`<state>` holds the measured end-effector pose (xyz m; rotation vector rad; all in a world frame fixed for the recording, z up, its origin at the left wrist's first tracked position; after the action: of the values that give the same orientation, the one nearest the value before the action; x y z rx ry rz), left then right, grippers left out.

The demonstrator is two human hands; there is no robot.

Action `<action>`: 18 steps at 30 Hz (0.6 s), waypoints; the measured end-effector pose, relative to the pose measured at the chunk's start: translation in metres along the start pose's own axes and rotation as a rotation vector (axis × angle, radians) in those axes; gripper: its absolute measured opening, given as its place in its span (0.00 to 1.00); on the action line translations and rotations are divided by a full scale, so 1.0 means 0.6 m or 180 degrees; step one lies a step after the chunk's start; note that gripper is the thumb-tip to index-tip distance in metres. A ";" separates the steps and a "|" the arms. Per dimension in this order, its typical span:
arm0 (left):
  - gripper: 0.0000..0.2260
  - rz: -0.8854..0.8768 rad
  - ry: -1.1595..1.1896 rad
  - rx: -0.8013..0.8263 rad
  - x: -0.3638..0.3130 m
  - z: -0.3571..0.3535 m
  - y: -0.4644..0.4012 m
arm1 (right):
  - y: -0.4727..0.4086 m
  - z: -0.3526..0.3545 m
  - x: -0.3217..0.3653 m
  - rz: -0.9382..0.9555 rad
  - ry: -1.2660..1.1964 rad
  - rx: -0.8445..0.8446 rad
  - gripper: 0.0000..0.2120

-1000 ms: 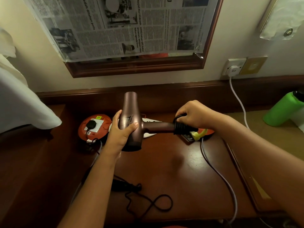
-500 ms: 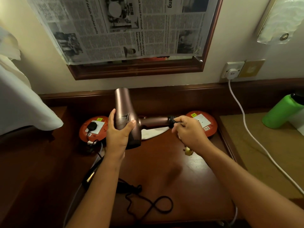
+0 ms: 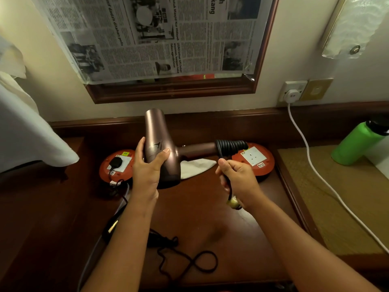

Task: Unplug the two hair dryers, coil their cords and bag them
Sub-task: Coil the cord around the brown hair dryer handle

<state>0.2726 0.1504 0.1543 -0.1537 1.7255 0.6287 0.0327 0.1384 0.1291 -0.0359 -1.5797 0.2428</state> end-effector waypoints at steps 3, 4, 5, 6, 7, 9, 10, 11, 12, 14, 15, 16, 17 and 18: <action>0.34 0.0099 0.0048 0.0003 0.003 0.001 0.000 | 0.006 -0.009 -0.029 -0.0218 -0.0357 0.0290 0.11; 0.34 0.0114 0.0036 0.0004 0.005 0.001 0.000 | 0.007 -0.007 -0.036 -0.0260 -0.0325 0.0324 0.11; 0.34 0.0134 0.0024 0.0001 0.007 0.002 0.001 | 0.010 -0.005 -0.043 -0.0312 -0.0286 0.0339 0.13; 0.34 0.0157 0.0034 -0.0009 0.008 0.004 0.001 | 0.014 -0.005 -0.050 -0.0382 -0.0279 0.0346 0.15; 0.34 0.0183 0.0052 -0.0020 0.010 0.005 0.001 | 0.017 -0.007 -0.057 -0.0463 -0.0325 0.0352 0.18; 0.34 0.0232 0.0055 -0.0011 0.014 0.006 0.000 | 0.024 -0.011 -0.070 -0.0607 -0.0484 0.0389 0.22; 0.34 0.0252 0.0042 0.0007 0.015 0.005 0.000 | 0.026 -0.013 -0.075 -0.0656 -0.0548 0.0427 0.23; 0.34 0.0275 0.0035 0.0029 0.016 0.004 0.001 | 0.027 -0.014 -0.081 -0.0709 -0.0606 0.0475 0.23; 0.34 0.0309 0.0042 0.0048 0.017 0.003 0.001 | 0.028 -0.016 -0.085 -0.0774 -0.0684 0.0530 0.22; 0.33 0.0379 0.0075 0.0086 0.020 0.002 0.001 | 0.030 -0.019 -0.095 -0.0893 -0.0921 0.0628 0.19; 0.33 0.0408 0.0082 0.0105 0.021 0.002 0.001 | 0.030 -0.018 -0.099 -0.0921 -0.1040 0.0660 0.17; 0.33 0.0432 0.0079 0.0125 0.022 0.002 0.000 | 0.028 -0.016 -0.102 -0.0929 -0.1110 0.0688 0.15; 0.33 0.0450 0.0065 0.0152 0.022 0.002 0.001 | 0.026 -0.013 -0.105 -0.0931 -0.1118 0.0720 0.13; 0.33 0.0462 0.0052 0.0184 0.022 0.002 0.001 | 0.023 -0.011 -0.108 -0.0943 -0.1084 0.0763 0.13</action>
<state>0.2699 0.1542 0.1418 0.0074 1.7796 0.6844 0.0394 0.1415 0.0628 0.4436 -1.8571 0.2106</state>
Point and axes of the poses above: each hand's wrist, its own y-axis away from the middle knuckle, its own z-axis out of the back of the hand, x = y × z, the point moved 9 cm from there along -y, towards the middle knuckle, and after that the axes turned 15 degrees about z, right-handed, at the moved point
